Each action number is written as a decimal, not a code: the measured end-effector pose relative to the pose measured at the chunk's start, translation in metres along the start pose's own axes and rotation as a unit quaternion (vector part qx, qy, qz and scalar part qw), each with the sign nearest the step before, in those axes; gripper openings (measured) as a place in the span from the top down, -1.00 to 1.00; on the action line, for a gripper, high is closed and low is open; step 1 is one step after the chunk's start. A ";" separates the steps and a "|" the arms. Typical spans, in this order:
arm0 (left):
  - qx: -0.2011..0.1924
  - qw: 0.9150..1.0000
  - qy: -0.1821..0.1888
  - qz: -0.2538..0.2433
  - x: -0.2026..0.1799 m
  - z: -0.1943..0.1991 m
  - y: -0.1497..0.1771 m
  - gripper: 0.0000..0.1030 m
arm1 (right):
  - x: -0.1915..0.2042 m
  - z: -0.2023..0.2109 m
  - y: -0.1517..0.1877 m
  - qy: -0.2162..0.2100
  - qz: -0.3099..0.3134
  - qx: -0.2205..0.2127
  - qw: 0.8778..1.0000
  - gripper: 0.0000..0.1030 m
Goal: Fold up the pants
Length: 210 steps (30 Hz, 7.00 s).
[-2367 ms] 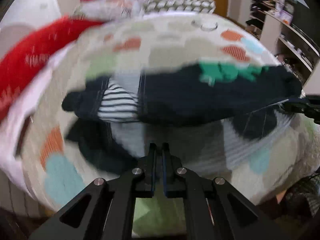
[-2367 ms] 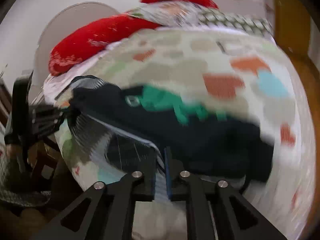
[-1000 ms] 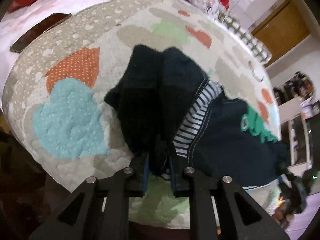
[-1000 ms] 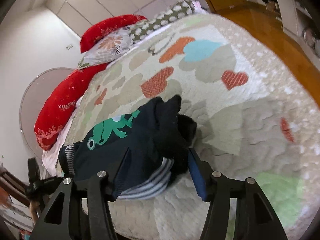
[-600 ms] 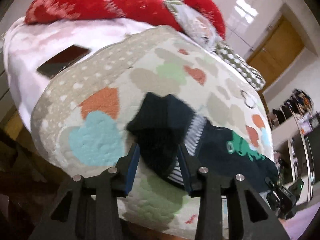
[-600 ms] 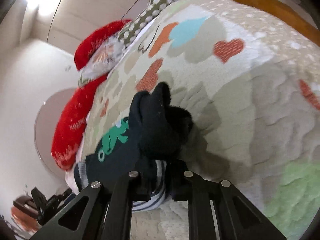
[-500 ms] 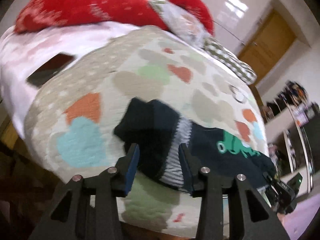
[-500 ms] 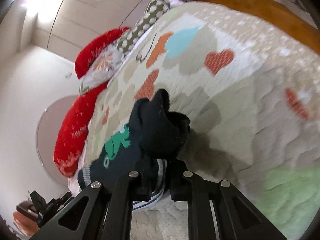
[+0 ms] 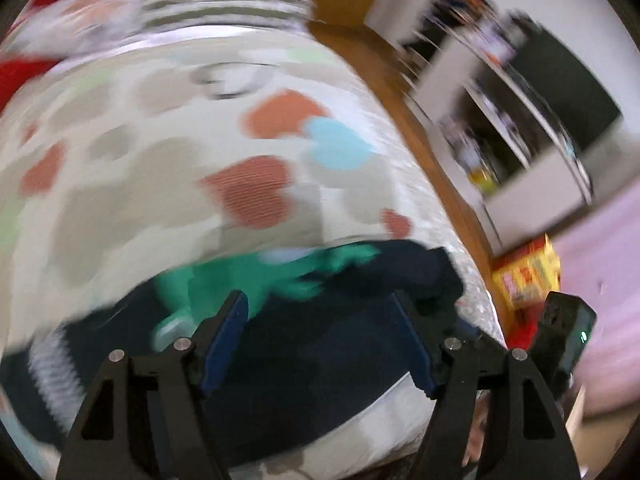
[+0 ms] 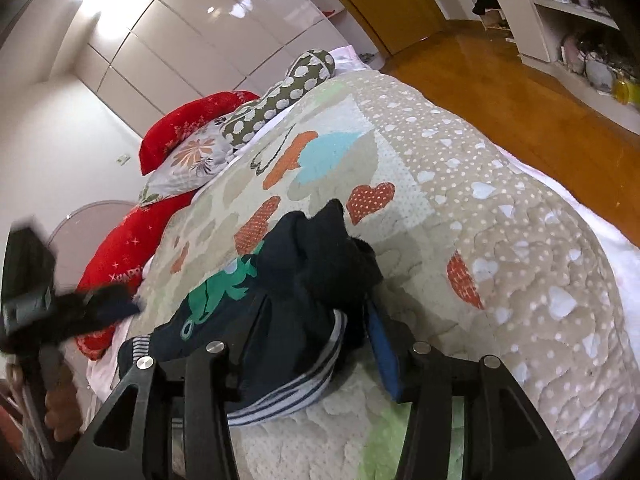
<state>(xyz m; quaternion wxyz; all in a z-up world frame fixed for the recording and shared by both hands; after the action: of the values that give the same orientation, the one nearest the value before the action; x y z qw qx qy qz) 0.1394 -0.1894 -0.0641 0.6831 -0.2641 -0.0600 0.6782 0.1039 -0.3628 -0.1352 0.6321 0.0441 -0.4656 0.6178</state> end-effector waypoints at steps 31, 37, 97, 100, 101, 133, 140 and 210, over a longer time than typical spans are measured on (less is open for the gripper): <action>-0.100 0.980 0.041 0.167 0.102 0.056 0.050 0.21 | 0.153 -0.044 0.056 -0.036 0.248 0.065 0.966 0.65; -0.166 0.952 -0.039 0.254 0.177 0.118 0.122 -0.07 | 0.188 -0.094 0.117 -0.025 0.316 0.164 0.934 0.11; -0.181 0.959 -0.016 0.218 0.174 0.109 0.176 0.40 | 0.327 -0.126 0.117 0.009 0.280 0.251 0.927 0.46; -0.166 0.968 -0.006 0.191 0.148 0.104 0.162 0.35 | 0.298 -0.102 0.090 -0.014 0.234 0.227 0.945 0.46; -0.161 0.969 -0.004 0.186 0.142 0.102 0.159 0.32 | 0.286 -0.096 0.081 -0.017 0.219 0.218 0.951 0.46; -0.068 0.983 -0.043 0.162 0.104 0.040 0.132 -0.09 | 0.063 -0.037 0.040 -0.038 -0.048 0.121 0.991 0.01; -0.122 0.974 0.003 0.193 0.123 0.064 0.115 -0.55 | 0.080 -0.019 0.029 -0.099 -0.042 0.087 0.990 -0.38; -0.095 0.969 -0.125 0.193 0.166 0.050 0.084 -0.37 | 0.112 -0.111 0.019 -0.002 0.066 0.117 0.991 0.12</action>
<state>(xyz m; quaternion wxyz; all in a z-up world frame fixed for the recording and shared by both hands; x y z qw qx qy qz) 0.0545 -0.0218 -0.1044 0.4983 -0.2475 -0.1563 0.8161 0.1250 -0.2059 -0.1357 0.5793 0.0882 -0.3930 0.7086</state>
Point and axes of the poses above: each gripper's, at about its wrist camera, not at the fingertips, and z roughly against the way its jaws point, x to its left, y to its underside, the point moved 7 cm from there along -z, roughly the way its jaws point, and after that the axes turned 3 degrees about -z, right-handed, at the moved point
